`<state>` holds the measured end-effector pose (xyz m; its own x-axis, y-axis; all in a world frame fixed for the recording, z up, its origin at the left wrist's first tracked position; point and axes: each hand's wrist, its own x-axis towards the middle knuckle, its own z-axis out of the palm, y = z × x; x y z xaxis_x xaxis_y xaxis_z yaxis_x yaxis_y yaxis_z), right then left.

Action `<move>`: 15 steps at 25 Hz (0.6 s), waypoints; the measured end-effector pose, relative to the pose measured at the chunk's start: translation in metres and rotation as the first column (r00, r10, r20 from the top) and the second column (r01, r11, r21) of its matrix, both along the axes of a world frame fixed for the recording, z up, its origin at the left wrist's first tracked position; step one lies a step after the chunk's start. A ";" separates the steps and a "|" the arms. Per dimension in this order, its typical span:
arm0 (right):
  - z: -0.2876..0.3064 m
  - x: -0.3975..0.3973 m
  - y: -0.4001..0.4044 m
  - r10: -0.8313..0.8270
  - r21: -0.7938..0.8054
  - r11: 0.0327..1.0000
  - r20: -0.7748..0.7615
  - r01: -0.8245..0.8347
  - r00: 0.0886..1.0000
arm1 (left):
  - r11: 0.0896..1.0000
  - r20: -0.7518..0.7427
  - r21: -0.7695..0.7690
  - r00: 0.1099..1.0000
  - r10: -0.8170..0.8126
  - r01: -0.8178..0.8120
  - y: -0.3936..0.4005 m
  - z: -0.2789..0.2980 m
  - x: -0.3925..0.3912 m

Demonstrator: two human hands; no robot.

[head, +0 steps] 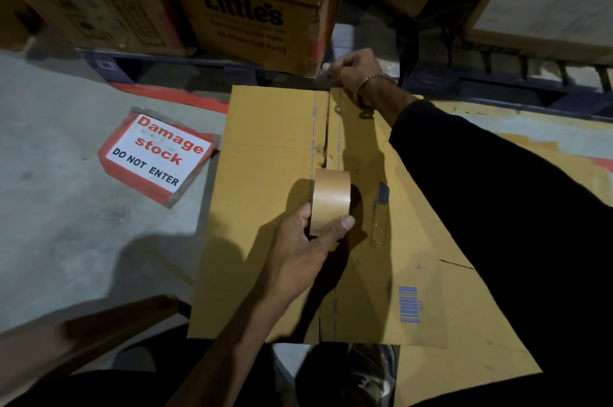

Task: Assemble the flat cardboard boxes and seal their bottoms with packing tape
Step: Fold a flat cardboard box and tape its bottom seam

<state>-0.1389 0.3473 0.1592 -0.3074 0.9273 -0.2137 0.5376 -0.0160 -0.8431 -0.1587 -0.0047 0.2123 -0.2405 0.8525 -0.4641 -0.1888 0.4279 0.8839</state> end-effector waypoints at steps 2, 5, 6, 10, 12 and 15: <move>0.000 0.000 0.003 0.026 0.006 1.000 0.050 -0.026 0.998 | 1.000 -0.005 0.002 1.000 0.017 -0.017 0.002 0.000 -0.001; 0.000 0.000 0.009 0.040 -0.025 0.999 0.149 -0.037 0.988 | 0.999 0.007 0.012 0.999 0.033 -0.033 0.004 0.000 0.000; 0.000 0.000 0.011 0.047 -0.050 0.998 0.192 -0.038 0.980 | 0.999 0.005 0.011 0.999 0.035 -0.035 0.004 -0.001 0.001; 0.003 -0.004 0.018 0.141 -0.140 0.986 0.429 -0.089 0.892 | 0.999 0.007 0.005 0.999 0.046 -0.046 0.003 -0.004 0.002; 0.004 -0.005 0.020 0.222 -0.208 0.968 0.428 -0.144 0.876 | 0.999 0.001 0.000 0.999 0.046 -0.046 0.003 -0.005 0.002; 0.003 -0.008 0.023 0.238 -0.199 0.966 0.422 -0.166 0.875 | 0.999 -0.011 -0.012 0.999 0.043 -0.043 0.003 -0.008 0.002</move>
<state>-0.1470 0.3704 0.1624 -0.3259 0.8002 -0.5035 0.8566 0.0245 -0.5154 -0.1566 -0.0022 0.2046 -0.2821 0.8354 -0.4717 -0.1974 0.4306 0.8807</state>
